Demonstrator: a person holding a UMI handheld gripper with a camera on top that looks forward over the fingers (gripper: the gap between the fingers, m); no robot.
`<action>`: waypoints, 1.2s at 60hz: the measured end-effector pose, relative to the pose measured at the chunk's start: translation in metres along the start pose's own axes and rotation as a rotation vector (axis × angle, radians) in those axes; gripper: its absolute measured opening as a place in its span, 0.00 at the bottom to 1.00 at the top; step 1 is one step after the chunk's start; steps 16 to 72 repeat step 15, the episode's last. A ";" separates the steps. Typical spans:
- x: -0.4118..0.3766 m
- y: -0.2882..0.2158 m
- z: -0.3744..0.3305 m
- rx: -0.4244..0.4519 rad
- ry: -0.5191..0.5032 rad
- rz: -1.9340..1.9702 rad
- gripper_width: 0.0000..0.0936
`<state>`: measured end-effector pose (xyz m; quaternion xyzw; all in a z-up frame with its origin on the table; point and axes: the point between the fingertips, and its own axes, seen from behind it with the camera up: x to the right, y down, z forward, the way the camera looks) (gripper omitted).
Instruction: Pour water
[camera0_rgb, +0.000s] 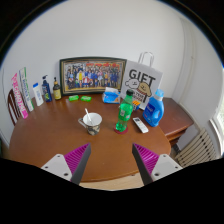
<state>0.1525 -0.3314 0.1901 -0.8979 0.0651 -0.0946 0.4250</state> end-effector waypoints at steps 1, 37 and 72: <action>-0.001 0.000 -0.003 0.002 -0.001 -0.004 0.91; 0.001 0.002 -0.021 0.036 -0.019 -0.030 0.91; 0.001 0.002 -0.021 0.036 -0.019 -0.030 0.91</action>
